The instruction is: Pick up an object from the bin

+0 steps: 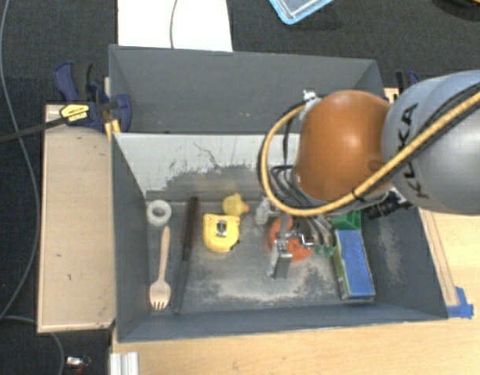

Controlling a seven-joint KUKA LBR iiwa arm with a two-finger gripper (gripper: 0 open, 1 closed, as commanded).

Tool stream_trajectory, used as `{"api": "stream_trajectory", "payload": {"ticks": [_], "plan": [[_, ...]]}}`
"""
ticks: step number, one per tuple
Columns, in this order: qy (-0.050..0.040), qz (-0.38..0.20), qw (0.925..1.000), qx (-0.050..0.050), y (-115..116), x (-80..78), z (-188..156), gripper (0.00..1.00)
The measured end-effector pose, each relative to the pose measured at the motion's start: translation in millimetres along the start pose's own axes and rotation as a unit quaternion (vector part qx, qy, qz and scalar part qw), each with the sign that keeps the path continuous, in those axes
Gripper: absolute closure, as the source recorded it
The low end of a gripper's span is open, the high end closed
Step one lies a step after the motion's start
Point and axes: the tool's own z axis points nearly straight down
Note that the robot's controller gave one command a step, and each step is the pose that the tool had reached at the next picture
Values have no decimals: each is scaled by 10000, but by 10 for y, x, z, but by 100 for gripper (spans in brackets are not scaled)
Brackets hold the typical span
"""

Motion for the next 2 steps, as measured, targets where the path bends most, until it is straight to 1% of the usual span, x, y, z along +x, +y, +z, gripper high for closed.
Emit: {"api": "stream_trajectory", "payload": {"ticks": [1, 2], "plan": [[-39, 18, 10000, -4, -5, -17, -37, 0], [-74, -282, 9996, -7, -180, -649, 274, 0]]}}
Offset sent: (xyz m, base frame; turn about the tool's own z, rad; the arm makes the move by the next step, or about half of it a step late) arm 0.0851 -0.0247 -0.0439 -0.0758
